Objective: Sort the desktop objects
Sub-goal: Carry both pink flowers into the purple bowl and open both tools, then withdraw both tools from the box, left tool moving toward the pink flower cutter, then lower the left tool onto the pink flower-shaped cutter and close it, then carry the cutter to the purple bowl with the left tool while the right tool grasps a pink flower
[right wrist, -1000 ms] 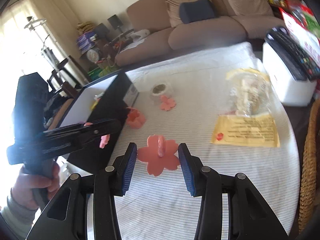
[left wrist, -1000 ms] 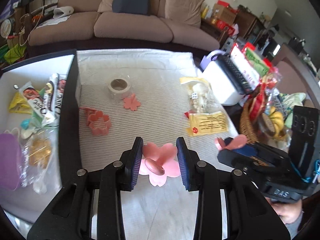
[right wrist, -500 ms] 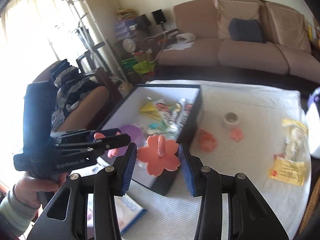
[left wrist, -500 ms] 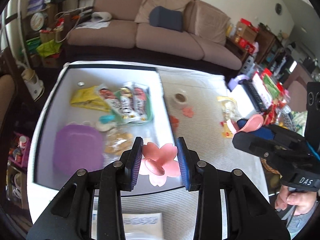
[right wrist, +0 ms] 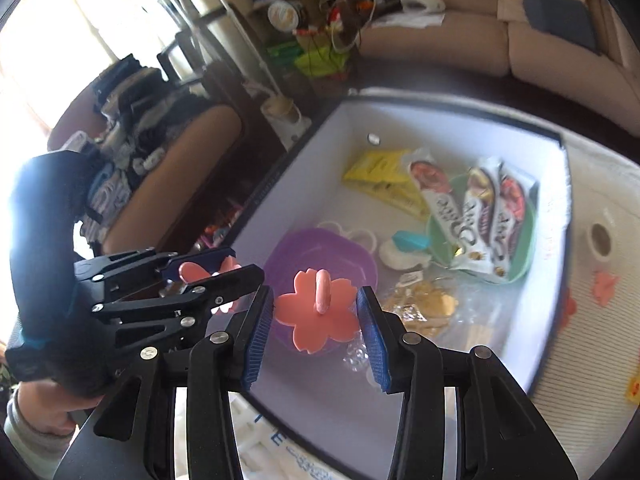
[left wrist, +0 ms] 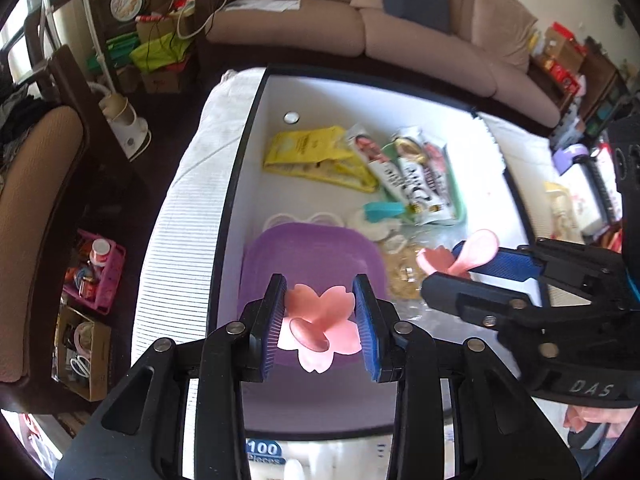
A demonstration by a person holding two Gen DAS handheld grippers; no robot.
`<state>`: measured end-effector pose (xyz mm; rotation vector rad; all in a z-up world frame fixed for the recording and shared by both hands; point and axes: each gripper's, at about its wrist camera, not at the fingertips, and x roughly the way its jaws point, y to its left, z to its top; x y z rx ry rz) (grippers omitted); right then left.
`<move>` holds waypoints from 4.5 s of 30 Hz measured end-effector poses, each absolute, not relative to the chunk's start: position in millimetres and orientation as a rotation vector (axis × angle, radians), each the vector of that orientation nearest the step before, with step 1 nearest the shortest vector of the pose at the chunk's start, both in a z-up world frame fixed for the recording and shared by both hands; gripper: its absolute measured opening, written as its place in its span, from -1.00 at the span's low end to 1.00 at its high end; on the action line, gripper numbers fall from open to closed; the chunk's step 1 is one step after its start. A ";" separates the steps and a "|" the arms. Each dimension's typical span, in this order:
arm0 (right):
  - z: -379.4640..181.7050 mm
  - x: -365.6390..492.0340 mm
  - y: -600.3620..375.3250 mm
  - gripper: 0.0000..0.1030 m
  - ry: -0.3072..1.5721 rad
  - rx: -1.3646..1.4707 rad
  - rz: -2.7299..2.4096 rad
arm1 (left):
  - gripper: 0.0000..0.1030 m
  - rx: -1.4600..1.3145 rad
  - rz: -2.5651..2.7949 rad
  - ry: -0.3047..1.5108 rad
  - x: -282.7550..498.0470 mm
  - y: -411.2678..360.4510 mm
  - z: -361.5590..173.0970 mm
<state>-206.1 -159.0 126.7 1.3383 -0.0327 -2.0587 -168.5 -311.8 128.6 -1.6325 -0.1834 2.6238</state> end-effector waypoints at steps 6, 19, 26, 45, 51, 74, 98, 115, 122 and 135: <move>88.0 -231.0 -179.8 -0.14 0.015 1.469 -2.004 | -0.38 -1.661 2.624 -0.221 -176.4 -328.0 106.3; 84.6 -230.3 -183.6 -0.09 -0.045 1.478 -2.005 | -0.36 -1.649 2.622 -0.256 -170.9 -340.6 119.2; 104.0 -220.7 -181.8 -0.09 -0.032 1.447 -2.027 | -0.36 -1.625 2.647 -0.256 -165.0 -339.3 140.3; 231.6 -146.9 -47.8 -0.03 0.120 1.243 -2.247 | -0.10 -1.377 2.601 -0.136 -116.1 -218.2 250.5; 250.6 -127.6 39.8 0.01 0.088 1.217 -2.348 | -0.01 -1.360 2.537 -0.128 -108.5 -141.0 245.3; 126.2 -97.4 225.5 0.23 -0.366 1.187 -2.581 | 0.20 -1.513 2.889 -0.065 -197.5 15.4 40.0; 105.9 -102.3 245.0 0.23 -0.410 1.239 -2.515 | -0.34 -1.690 2.579 0.707 -270.3 35.4 16.7; 110.9 -103.2 250.9 0.23 -0.513 1.204 -2.474 | -0.88 -1.602 2.312 0.240 -195.9 45.1 80.9; 112.7 -105.9 231.3 0.23 -0.435 1.168 -2.468 | -0.88 -1.407 2.349 -0.028 -157.4 -14.8 175.1; 76.1 -240.9 139.1 0.23 0.001 1.089 -2.435 | -0.88 -1.481 2.490 -0.107 -164.6 -184.8 208.1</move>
